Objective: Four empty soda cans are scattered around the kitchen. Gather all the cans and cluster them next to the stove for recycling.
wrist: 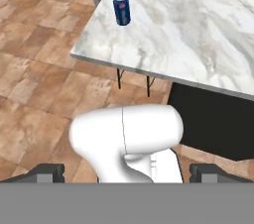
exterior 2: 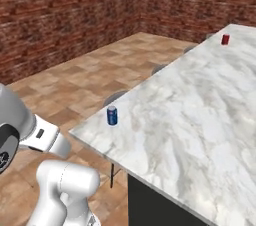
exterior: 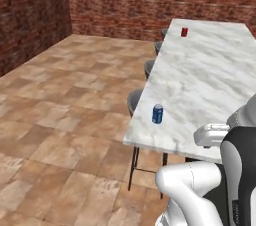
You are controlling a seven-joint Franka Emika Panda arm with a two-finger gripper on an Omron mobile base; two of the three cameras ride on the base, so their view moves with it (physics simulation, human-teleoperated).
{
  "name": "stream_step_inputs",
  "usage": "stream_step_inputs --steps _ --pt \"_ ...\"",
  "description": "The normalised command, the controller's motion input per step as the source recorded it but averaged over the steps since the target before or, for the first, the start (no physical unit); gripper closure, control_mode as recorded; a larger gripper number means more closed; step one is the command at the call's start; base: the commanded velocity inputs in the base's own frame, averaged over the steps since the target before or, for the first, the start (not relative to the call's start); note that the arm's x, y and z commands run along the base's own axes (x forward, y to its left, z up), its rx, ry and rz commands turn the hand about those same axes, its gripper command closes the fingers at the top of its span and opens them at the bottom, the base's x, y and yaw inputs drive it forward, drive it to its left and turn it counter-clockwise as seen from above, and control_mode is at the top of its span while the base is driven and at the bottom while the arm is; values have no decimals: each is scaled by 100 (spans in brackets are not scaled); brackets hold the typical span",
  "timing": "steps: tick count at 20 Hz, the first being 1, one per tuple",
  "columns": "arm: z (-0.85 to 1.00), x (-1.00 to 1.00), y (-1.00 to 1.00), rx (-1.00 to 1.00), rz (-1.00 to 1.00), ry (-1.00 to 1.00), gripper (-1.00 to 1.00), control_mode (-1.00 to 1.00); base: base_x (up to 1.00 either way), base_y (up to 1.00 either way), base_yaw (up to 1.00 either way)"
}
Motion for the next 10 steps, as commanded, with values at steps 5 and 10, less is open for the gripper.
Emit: stream_step_inputs --steps 5,10 --pt "0 0 0 0 0 0 -100 100 79 23 -22" --pt "0 0 0 0 0 0 -100 100 78 29 -22"
